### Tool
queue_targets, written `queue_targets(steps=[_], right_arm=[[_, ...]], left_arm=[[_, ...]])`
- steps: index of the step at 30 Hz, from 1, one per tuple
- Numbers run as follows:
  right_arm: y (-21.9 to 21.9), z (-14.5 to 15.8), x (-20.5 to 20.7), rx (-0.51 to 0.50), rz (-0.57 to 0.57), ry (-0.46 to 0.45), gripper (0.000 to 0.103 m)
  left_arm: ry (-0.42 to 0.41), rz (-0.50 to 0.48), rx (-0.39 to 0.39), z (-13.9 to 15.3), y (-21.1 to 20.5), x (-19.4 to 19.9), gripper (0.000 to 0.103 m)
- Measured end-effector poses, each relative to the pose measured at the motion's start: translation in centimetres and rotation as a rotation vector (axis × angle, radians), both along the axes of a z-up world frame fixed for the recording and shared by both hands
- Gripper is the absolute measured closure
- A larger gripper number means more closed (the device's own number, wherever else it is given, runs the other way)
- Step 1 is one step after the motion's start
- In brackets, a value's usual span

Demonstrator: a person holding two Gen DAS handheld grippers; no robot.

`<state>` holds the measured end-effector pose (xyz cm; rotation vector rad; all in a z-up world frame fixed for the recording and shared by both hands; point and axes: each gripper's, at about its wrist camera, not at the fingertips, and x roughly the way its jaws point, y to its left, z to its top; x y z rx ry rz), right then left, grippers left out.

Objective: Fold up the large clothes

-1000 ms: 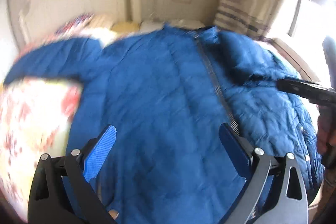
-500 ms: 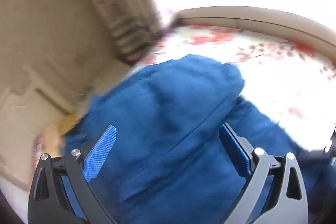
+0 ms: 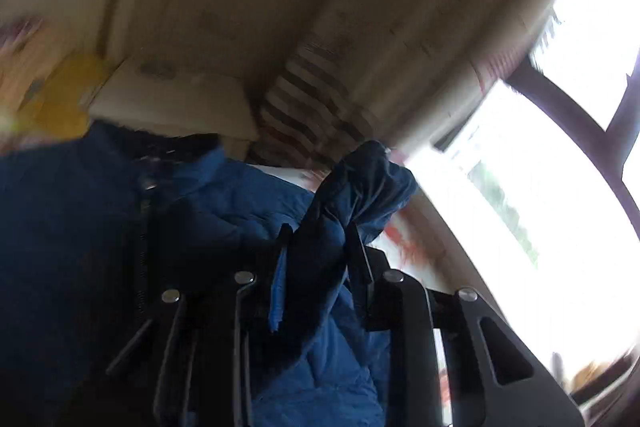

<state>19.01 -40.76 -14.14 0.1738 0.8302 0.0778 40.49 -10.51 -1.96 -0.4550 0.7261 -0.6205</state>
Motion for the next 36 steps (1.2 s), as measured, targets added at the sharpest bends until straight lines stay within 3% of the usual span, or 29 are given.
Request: queue_targets(steps=[2, 4, 7, 9, 11, 13, 14, 15, 19, 22, 25, 27, 28, 31, 32, 34, 36], right_arm=[[-0.1, 0.0, 0.0, 0.006, 0.0, -0.001, 0.029], [-0.3, 0.0, 0.0, 0.014, 0.001, -0.001, 0.029], [-0.5, -0.1, 0.1, 0.025, 0.003, -0.002, 0.029], [-0.5, -0.2, 0.0, 0.028, 0.003, -0.001, 0.028], [-0.3, -0.2, -0.1, 0.023, 0.004, 0.0, 0.028], [-0.1, -0.1, 0.0, 0.008, 0.002, 0.002, 0.028], [0.0, -0.1, 0.0, 0.003, 0.002, 0.002, 0.028], [0.1, -0.1, 0.0, -0.003, 0.001, 0.004, 0.028], [0.2, -0.1, -0.1, -0.004, 0.0, 0.003, 0.028], [0.1, -0.2, -0.1, 0.007, 0.001, 0.002, 0.027], [0.2, -0.2, 0.0, 0.007, 0.007, 0.004, 0.025], [0.2, -0.2, 0.0, 0.006, 0.008, 0.004, 0.025], [0.2, -0.2, -0.1, 0.011, 0.008, 0.002, 0.024], [-0.1, -0.2, -0.1, 0.03, 0.01, 0.0, 0.024], [-0.1, -0.2, -0.1, 0.032, 0.011, 0.0, 0.023], [0.0, -0.2, -0.1, 0.029, 0.013, 0.001, 0.023], [0.0, -0.2, -0.1, 0.03, 0.015, 0.002, 0.022]], left_arm=[[0.094, 0.124, -0.122, -2.1, 7.2, 0.7, 0.077], [0.156, 0.198, -0.128, -4.8, 12.1, 0.3, 0.076], [0.249, 0.233, -0.091, -9.2, 16.4, -0.8, 0.072], [0.299, 0.245, -0.104, -11.3, 18.0, -1.0, 0.064], [0.308, 0.231, -0.196, -12.4, 19.4, -1.1, 0.063], [0.315, 0.227, -0.298, -12.1, 20.0, -0.5, 0.043], [0.319, 0.23, -0.345, -11.9, 20.1, -0.2, 0.027], [0.33, 0.241, -0.38, -11.6, 19.9, 0.3, 0.017], [0.427, 0.279, -0.285, -11.1, 17.6, 2.4, 0.016], [0.416, 0.25, -0.347, -11.8, 15.4, 3.1, 0.024], [0.501, 0.205, -0.57, -14.0, 15.1, 4.5, 0.055], [0.518, 0.192, -0.617, -14.5, 14.7, 5.2, 0.078], [0.501, 0.191, -0.616, -14.2, 14.6, 5.0, 0.083], [0.302, 0.247, -0.551, -10.9, 15.3, 2.6, 0.088], [0.2, 0.285, -0.465, -9.0, 15.4, 1.2, 0.088], [-0.015, 0.348, -0.217, -5.0, 14.4, -2.0, 0.088], [-0.146, 0.383, 0.014, -2.8, 12.5, -4.2, 0.085]])
